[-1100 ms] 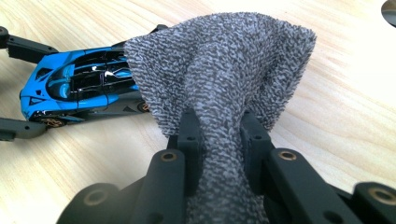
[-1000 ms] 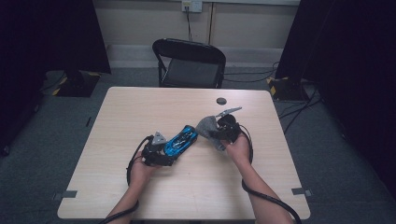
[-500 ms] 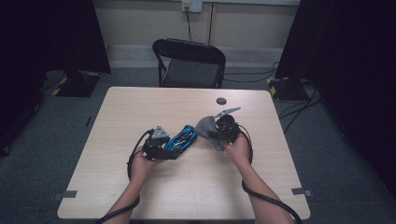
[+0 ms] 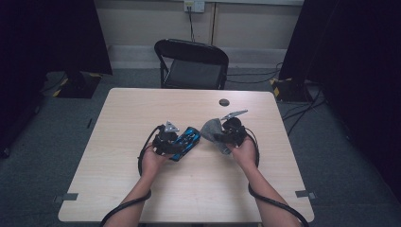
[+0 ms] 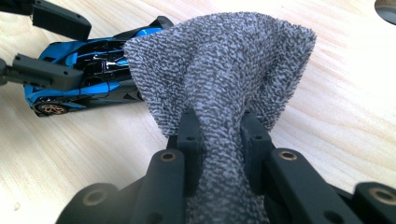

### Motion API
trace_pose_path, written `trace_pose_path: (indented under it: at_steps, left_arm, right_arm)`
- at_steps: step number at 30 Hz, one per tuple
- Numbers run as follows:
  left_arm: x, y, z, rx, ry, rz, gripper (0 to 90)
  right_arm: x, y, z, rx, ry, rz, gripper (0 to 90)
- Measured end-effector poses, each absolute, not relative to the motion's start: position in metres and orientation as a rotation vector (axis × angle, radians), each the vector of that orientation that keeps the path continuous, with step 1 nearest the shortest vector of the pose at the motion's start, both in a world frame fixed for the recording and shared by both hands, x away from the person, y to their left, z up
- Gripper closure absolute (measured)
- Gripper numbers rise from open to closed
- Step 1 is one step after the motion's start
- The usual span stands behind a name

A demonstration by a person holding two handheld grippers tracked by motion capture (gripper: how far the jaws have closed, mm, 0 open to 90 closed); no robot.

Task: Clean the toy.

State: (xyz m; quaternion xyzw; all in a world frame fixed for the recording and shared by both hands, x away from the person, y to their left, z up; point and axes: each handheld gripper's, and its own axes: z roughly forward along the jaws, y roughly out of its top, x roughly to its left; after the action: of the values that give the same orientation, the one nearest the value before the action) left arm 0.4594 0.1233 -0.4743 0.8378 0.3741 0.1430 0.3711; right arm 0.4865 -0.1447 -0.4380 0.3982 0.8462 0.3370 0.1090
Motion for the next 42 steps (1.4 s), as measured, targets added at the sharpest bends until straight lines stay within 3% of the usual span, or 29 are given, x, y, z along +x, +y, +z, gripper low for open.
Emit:
trace_pose_path:
  at_steps: [34, 42]
  left_arm:
    - [0.458, 0.126, -0.477, 2.139, 0.942, 0.361, 44.2]
    - [0.457, 0.126, -0.477, 2.137, 0.945, 0.365, 44.3]
  right_arm:
    - [0.479, -0.135, -0.459, 1.198, 2.524, 0.838, 74.7]
    - [0.475, -0.116, -0.469, 1.131, 2.575, 0.767, 74.7]
